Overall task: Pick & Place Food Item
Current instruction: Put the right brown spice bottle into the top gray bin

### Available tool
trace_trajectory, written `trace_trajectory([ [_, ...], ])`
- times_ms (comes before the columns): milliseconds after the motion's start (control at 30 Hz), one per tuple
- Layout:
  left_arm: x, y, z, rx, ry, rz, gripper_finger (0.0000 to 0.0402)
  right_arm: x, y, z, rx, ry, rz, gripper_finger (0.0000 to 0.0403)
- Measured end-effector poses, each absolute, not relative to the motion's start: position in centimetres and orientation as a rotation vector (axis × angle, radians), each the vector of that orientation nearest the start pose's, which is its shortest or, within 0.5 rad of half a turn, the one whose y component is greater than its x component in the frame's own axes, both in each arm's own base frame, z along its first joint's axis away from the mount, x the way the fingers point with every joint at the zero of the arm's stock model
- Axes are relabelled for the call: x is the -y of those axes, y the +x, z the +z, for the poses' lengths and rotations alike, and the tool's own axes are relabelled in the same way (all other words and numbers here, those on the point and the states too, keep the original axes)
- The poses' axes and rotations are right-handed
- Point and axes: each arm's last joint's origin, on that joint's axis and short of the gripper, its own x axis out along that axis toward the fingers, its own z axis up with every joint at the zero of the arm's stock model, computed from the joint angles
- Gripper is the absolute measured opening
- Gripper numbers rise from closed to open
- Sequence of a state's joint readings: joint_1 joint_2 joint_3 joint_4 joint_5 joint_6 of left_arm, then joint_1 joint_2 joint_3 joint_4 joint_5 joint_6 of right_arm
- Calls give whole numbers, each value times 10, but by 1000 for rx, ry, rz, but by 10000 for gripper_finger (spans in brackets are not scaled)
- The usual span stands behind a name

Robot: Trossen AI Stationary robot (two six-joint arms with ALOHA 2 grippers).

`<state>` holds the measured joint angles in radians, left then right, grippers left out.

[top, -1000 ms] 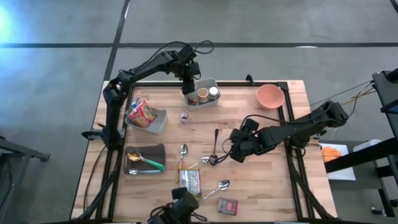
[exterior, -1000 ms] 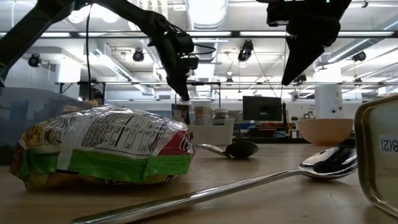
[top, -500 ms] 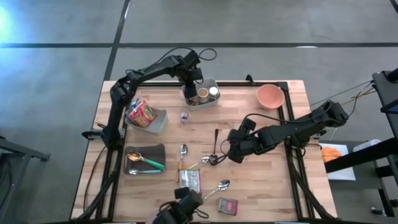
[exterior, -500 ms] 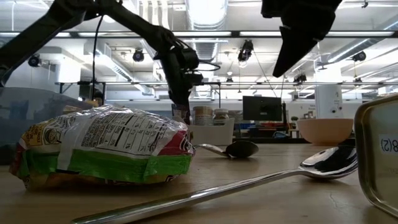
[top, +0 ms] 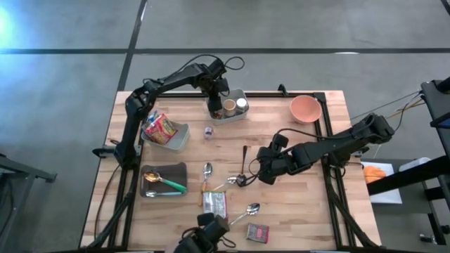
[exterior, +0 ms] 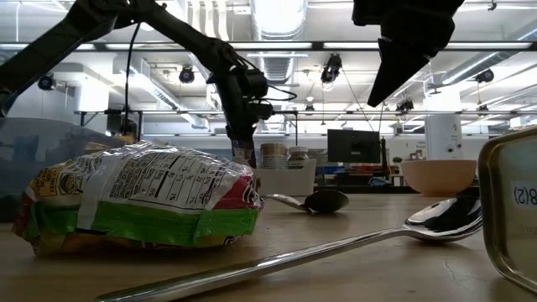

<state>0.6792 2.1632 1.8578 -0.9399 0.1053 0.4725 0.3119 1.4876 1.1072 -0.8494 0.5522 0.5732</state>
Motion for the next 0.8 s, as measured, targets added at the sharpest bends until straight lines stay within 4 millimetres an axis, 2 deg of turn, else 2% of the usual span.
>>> trace_trajectory([
  [400, -283, 356, 185, -1287, -102, 170, 154, -71, 270, 244, -1000, -4, -510, 242],
  [800, -285, 357, 181, -1285, -91, 165, 154, -71, 270, 244, -1002, -6, -510, 242],
])
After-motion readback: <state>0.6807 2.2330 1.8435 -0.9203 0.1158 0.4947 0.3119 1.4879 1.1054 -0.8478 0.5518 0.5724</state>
